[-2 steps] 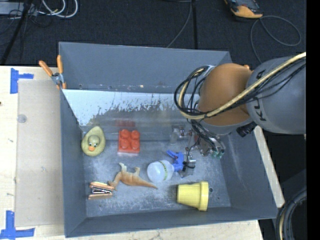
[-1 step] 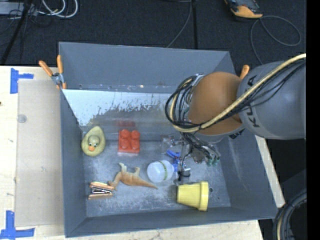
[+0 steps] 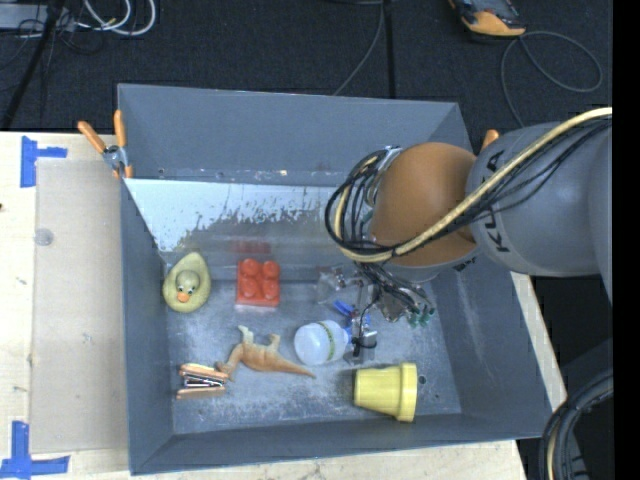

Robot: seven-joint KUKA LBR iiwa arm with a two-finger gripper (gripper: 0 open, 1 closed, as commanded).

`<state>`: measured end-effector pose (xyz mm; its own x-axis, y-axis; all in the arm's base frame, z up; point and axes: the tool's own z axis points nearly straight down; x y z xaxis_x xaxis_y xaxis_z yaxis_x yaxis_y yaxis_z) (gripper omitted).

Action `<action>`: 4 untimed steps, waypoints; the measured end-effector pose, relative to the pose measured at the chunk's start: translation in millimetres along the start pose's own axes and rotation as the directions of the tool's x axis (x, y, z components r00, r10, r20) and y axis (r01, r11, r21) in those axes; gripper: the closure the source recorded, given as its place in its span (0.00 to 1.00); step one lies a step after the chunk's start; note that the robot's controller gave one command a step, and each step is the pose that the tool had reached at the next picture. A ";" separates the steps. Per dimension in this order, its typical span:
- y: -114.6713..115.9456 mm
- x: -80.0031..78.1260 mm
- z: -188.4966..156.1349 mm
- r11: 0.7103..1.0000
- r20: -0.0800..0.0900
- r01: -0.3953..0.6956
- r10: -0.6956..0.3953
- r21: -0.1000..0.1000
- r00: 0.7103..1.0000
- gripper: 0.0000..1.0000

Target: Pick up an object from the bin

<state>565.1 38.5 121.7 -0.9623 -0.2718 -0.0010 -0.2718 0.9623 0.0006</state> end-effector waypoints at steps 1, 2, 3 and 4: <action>6.4 -4.2 31.2 0.972 -0.007 0.234 -0.234 -0.004 0.972 0.00; 10.4 -2.5 52.1 0.945 -0.002 0.326 -0.326 -0.001 0.945 1.00; 10.4 -2.5 52.1 0.945 -0.002 0.326 -0.326 -0.001 0.945 1.00; 10.5 -1.7 49.2 0.946 -0.004 0.326 -0.326 -0.002 0.946 1.00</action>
Offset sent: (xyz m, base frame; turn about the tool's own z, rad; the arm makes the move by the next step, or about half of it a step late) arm -0.0002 0.0107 -0.0517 -0.3345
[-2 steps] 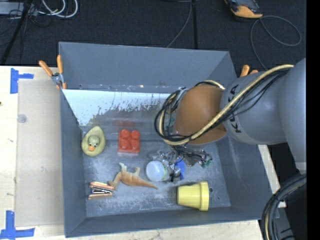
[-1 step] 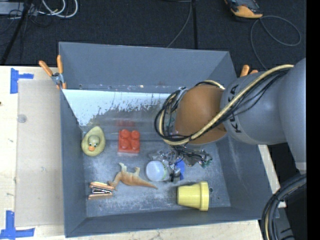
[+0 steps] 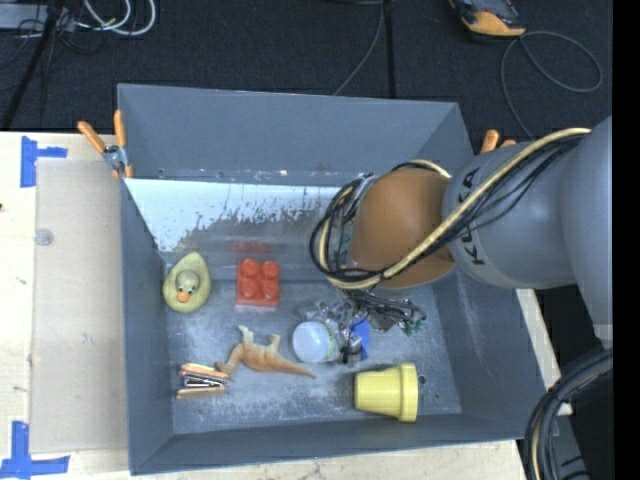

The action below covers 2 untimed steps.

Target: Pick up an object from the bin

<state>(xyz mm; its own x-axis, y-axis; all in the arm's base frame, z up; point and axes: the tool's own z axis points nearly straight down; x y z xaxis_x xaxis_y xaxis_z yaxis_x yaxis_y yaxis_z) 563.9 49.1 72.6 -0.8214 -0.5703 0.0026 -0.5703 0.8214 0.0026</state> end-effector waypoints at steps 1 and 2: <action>1.5 1.4 -15.1 1.000 -0.005 -0.001 0.000 -0.004 1.000 1.00; 1.5 0.5 -35.7 1.000 -0.003 0.000 0.000 -0.003 1.000 1.00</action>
Offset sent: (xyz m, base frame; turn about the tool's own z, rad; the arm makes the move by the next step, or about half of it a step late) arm 0.0000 -0.0001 0.0043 0.0000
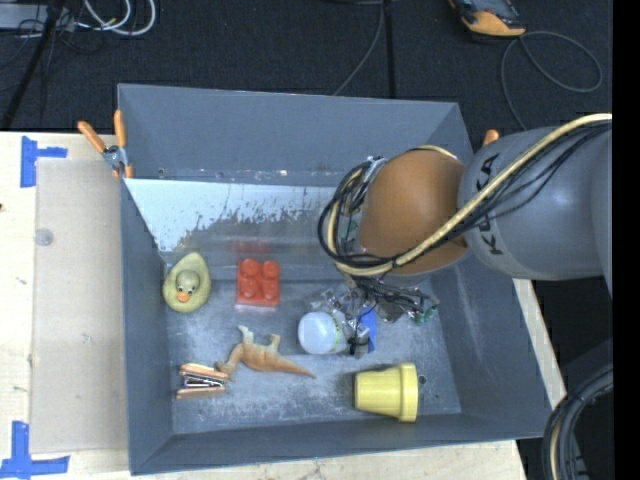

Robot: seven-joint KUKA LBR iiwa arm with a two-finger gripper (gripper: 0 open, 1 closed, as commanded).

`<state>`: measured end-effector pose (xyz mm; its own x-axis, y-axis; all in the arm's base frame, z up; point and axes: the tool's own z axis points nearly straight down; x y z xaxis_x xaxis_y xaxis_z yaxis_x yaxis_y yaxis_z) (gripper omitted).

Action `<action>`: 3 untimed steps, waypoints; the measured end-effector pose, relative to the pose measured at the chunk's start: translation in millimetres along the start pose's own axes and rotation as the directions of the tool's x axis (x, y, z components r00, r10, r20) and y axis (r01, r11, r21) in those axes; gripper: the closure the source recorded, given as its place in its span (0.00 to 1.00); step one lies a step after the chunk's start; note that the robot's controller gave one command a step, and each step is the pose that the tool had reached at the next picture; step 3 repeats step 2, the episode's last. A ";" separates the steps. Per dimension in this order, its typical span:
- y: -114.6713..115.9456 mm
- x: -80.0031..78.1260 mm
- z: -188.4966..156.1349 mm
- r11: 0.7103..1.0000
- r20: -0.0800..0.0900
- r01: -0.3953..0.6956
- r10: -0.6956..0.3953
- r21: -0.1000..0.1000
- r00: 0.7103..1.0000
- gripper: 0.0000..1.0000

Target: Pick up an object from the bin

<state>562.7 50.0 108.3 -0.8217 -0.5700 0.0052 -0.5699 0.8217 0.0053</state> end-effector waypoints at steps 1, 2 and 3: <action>-0.7 -1.5 -16.5 1.000 0.005 0.000 0.000 0.003 1.000 1.00; -0.6 -1.8 -26.7 1.000 0.006 -0.001 0.001 0.004 1.000 1.00; -0.6 -1.8 -26.7 1.000 0.006 -0.001 0.001 0.004 1.000 1.00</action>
Offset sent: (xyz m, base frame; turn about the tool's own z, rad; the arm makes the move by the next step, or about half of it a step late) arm -0.0001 -0.0001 0.0429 0.0000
